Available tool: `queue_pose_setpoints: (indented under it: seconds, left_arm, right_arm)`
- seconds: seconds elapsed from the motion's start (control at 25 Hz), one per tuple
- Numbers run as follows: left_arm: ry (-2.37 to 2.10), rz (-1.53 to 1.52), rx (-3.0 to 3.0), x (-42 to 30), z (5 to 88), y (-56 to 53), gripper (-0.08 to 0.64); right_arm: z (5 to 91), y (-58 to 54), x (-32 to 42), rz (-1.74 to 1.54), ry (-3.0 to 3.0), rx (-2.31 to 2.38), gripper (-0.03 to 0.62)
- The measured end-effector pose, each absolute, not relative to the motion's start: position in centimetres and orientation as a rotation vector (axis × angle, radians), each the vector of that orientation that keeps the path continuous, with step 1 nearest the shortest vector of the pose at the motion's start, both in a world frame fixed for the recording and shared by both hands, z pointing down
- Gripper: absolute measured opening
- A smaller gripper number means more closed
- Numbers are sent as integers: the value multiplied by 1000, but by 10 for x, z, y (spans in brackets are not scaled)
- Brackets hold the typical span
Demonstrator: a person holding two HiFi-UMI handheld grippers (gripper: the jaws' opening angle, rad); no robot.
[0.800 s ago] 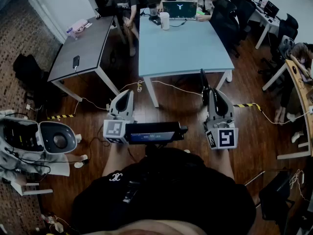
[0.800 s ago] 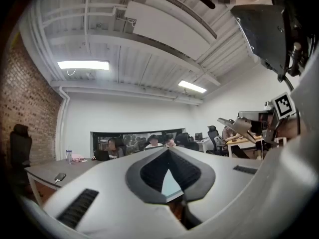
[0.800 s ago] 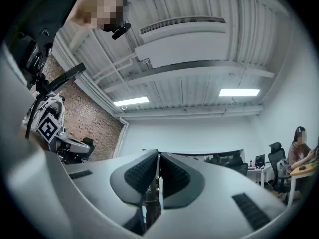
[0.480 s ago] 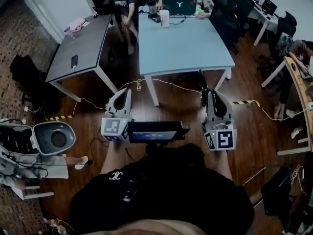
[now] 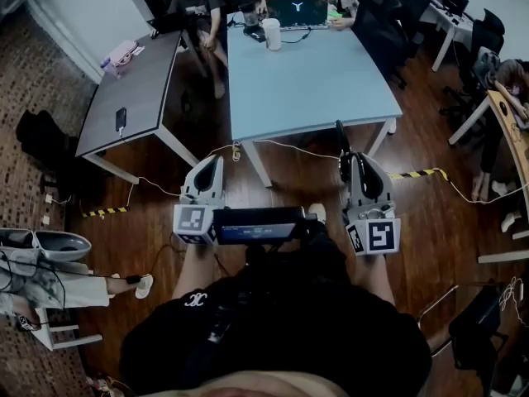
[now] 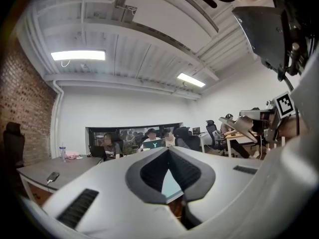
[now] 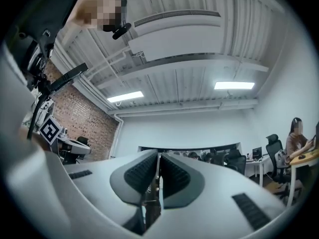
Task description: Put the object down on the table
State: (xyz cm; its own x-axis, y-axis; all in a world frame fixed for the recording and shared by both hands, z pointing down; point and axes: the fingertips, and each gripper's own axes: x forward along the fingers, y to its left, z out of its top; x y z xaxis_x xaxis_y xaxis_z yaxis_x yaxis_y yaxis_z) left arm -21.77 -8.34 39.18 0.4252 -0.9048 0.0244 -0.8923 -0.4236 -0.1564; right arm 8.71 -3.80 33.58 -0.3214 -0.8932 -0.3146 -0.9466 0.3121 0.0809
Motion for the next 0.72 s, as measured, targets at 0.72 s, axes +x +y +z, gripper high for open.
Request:
queue_pose_setpoints:
  seconds: [0.72]
  left_arm:
    - [1726,-68,-2469,-132,353,-301,5]
  right_arm:
    - [328,-282,160,348,2479,-1509,3]
